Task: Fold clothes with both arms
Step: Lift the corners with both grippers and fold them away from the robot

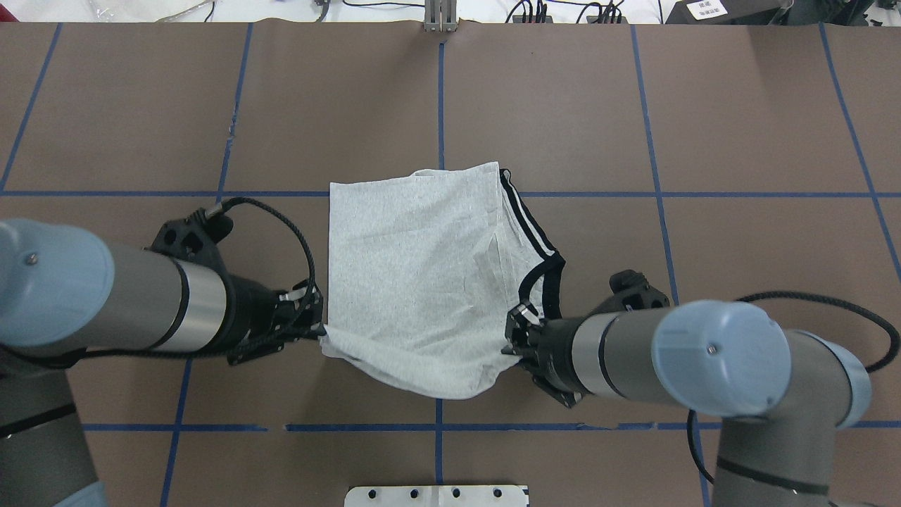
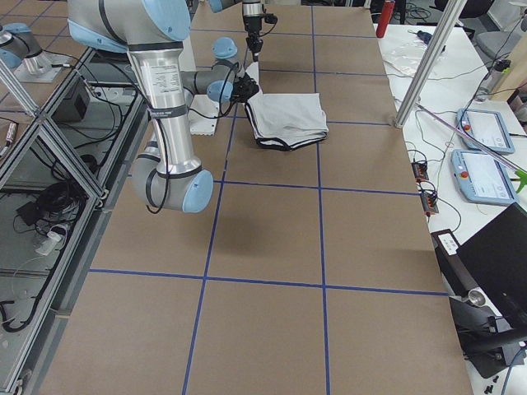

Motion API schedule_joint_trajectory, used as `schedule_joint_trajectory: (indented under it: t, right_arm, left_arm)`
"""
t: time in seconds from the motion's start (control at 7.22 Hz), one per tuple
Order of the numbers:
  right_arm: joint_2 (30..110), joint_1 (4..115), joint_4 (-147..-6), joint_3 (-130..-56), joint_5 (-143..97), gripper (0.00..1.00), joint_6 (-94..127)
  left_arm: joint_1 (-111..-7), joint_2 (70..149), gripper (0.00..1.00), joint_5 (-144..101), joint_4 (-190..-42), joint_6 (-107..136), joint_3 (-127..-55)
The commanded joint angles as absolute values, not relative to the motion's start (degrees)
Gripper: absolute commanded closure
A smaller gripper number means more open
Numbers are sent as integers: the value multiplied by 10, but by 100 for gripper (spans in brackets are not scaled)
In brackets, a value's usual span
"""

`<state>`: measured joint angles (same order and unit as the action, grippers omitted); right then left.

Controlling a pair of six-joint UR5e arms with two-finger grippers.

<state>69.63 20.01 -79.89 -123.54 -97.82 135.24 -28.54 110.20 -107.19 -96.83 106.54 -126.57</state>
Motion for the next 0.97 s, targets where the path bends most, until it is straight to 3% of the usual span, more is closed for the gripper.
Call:
schedule_joint_trajectory:
  t: [0.0, 0.55, 0.69, 0.83]
  right_arm:
    - [618, 295, -813, -1139, -1034, 100, 1313]
    - [532, 340, -806, -997, -1050, 100, 1232]
    - [514, 344, -805, -964, -1052, 71, 1223]
    - [492, 349, -804, -923, -1053, 31, 1193]
  left_arm:
    - [-359, 1165, 100, -1071, -966, 983, -1150]
    - [-387, 1195, 100, -1067, -1043, 940, -1035]
    - [-388, 1196, 100, -1064, -1069, 939, -1013]
    - [-388, 1196, 100, -1045, -1084, 939, -1001]
